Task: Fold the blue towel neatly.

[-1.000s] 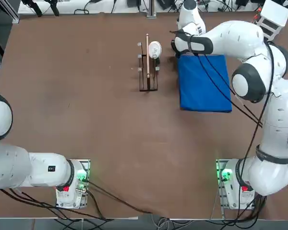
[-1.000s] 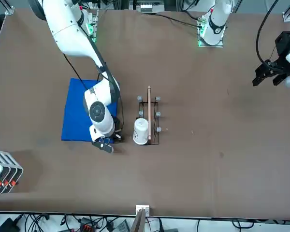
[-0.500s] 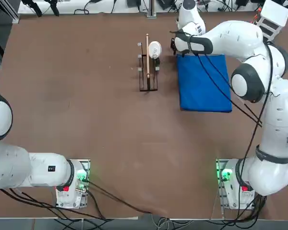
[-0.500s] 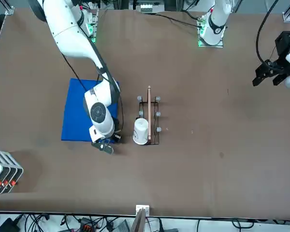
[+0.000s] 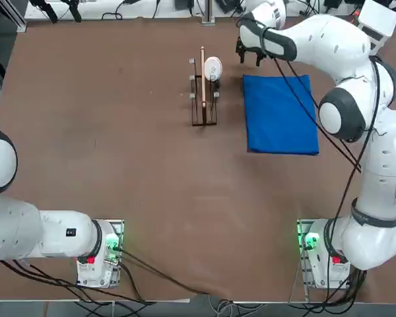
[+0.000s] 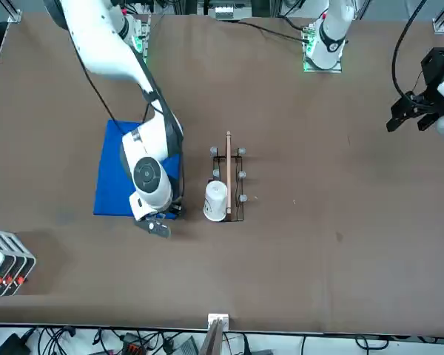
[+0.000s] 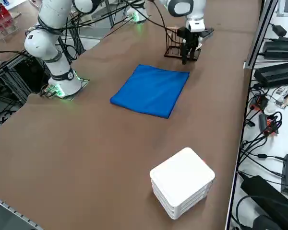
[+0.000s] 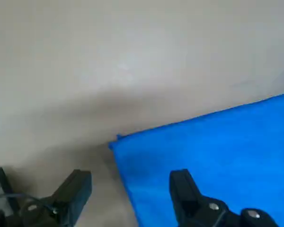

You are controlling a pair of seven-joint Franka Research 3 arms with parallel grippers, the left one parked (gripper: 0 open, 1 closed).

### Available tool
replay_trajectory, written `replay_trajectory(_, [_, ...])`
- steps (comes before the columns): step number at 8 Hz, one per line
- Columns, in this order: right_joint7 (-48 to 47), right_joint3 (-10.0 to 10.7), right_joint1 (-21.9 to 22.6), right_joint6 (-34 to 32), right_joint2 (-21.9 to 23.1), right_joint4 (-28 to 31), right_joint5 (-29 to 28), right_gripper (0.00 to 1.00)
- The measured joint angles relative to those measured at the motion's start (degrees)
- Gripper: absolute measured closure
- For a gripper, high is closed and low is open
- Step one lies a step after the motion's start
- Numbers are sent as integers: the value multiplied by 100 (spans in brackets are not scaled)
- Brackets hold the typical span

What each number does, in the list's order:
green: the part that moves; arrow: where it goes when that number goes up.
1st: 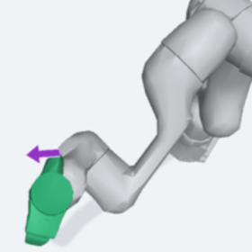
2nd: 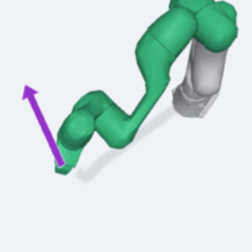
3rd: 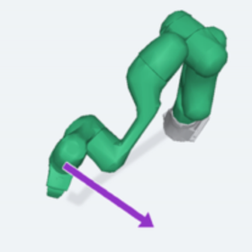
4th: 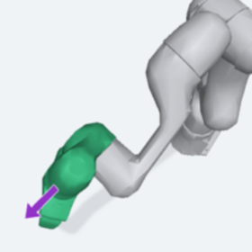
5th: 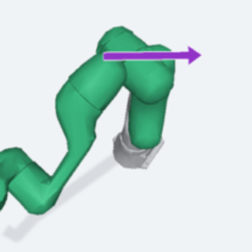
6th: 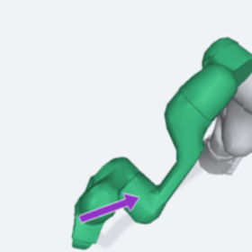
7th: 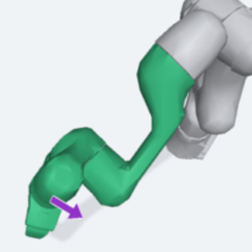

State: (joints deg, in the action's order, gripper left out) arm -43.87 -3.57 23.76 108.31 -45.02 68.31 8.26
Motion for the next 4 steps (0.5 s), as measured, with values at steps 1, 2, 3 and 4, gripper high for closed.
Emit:
replay_trajectory(1, [355, 43, -25, -378, 173, -161, 39, 0])
replay_trajectory(2, [777, 142, -53, -698, 454, -252, 81, 0])
replay_trajectory(3, [1201, 252, -116, -1024, 755, -288, 92, 0])
replay_trajectory(4, [1663, 310, -262, -1373, 1059, -295, 94, 0])
